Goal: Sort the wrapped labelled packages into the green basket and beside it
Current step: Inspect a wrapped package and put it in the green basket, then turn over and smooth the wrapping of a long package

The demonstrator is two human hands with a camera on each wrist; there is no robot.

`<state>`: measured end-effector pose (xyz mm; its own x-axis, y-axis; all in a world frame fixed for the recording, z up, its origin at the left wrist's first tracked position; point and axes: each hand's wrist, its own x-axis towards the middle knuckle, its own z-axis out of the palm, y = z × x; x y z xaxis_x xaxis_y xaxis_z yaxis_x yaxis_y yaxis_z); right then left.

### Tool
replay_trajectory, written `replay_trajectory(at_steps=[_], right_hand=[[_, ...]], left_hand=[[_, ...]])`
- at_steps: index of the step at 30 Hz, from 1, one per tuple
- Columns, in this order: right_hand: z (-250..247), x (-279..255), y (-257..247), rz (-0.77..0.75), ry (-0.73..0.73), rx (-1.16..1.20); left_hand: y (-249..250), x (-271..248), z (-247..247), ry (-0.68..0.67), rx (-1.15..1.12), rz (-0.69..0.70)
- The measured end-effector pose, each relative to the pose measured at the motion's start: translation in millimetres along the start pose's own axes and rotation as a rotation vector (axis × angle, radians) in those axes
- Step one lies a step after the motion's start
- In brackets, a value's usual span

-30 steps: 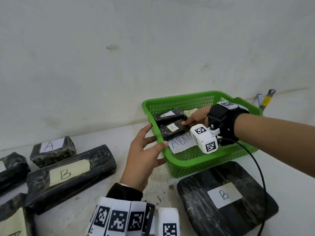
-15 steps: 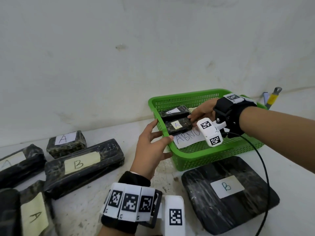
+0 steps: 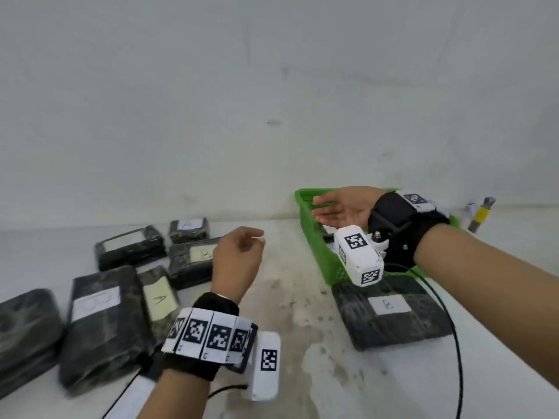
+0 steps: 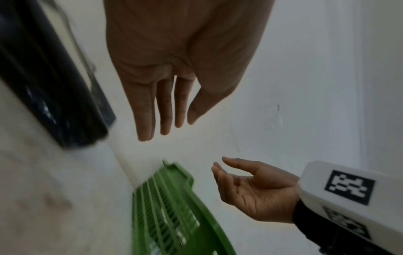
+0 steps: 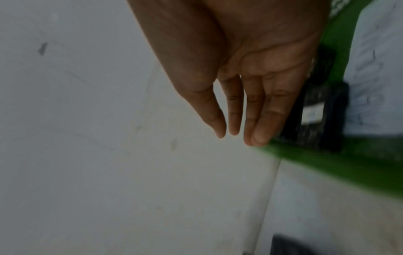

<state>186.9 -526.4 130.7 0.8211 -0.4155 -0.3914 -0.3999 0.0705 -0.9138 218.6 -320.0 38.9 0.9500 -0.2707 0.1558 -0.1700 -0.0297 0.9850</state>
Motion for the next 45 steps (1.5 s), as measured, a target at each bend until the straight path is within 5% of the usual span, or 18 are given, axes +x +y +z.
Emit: replay_trajectory(at_steps=[4,9,13,18,22,25,33,40,45], right_hand=[[71,1,25,-0.045,-0.062,0.048],[131,25,59,-0.036,0.122,-0.153],[146,46,73,-0.033,0.205,-0.431],[146,55,79,-0.024,0.272,-0.512],[133,51,80,-0.020,0.239,-0.391],[122,36,81,0.007,0.144,-0.039],[98,-53,118,-0.078,0.045,0.358],[102,-88,153,-0.187,-0.035,0.336],[107,-95,154,-0.275,-0.088,0.330]], left_hand=[[2,-30,-67,0.172,0.087,0.062],[-6,-42,-123,0.298,0.089,0.055],[-10,-45,-143,0.304,0.034,0.045],[-18,-44,-149,0.287,-0.048,0.003],[-23,-47,-150,0.264,-0.106,-0.028],[-24,-52,-149,0.237,-0.183,-0.044],[-8,-79,-139,0.151,-0.314,-0.030],[-6,-90,-130,-0.013,-0.436,-0.150],[-13,-95,-129,0.017,-0.374,-0.053]])
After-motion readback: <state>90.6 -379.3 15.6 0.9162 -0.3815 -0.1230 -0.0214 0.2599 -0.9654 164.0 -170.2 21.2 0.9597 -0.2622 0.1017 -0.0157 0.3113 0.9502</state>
